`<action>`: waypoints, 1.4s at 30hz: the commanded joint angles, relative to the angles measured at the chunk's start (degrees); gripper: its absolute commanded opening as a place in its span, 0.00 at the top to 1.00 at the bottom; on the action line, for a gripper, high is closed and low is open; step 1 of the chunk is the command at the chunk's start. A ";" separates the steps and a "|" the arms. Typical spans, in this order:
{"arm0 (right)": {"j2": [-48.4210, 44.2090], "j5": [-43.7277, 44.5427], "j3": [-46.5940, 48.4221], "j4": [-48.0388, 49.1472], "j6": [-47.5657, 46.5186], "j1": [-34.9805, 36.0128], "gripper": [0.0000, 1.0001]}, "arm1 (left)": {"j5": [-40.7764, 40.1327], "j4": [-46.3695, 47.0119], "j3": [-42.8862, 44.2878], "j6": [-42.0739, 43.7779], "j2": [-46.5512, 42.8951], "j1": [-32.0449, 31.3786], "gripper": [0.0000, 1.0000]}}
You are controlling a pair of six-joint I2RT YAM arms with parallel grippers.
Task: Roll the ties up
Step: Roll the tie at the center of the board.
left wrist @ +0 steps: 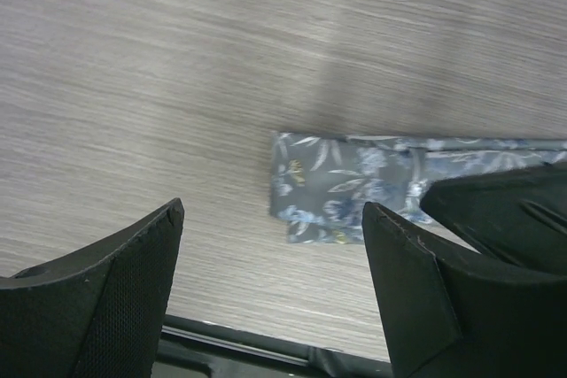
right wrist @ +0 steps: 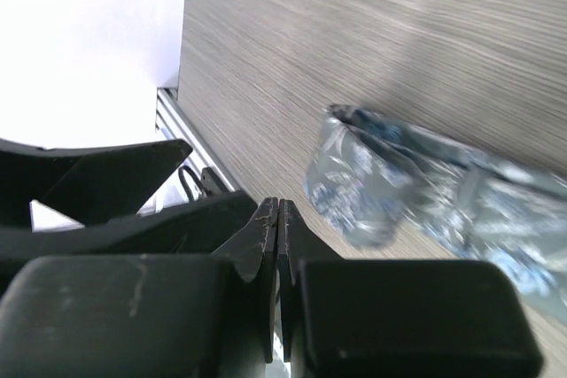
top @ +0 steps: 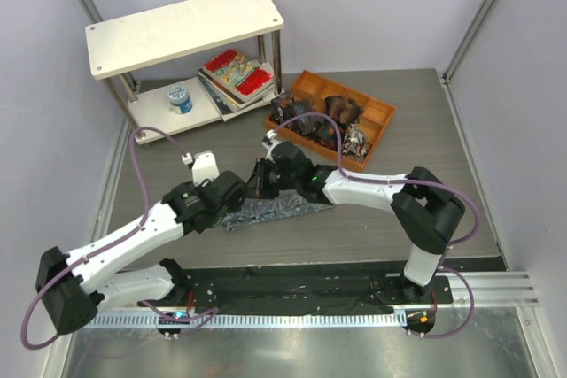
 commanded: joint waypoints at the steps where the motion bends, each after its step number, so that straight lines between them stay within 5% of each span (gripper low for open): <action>1: 4.48 -0.32 5.21 0.23 -1.26 2.02 0.94 | 1.14 0.41 -2.43 1.28 -3.86 1.84 0.19; 25: 8.80 3.28 1.71 -1.70 0.41 2.55 0.96 | 4.84 6.74 -10.96 0.22 -6.41 3.07 0.21; 42: 9.59 4.69 -1.73 -2.84 1.81 0.18 0.98 | 11.60 25.01 -19.13 1.54 -4.39 5.80 0.26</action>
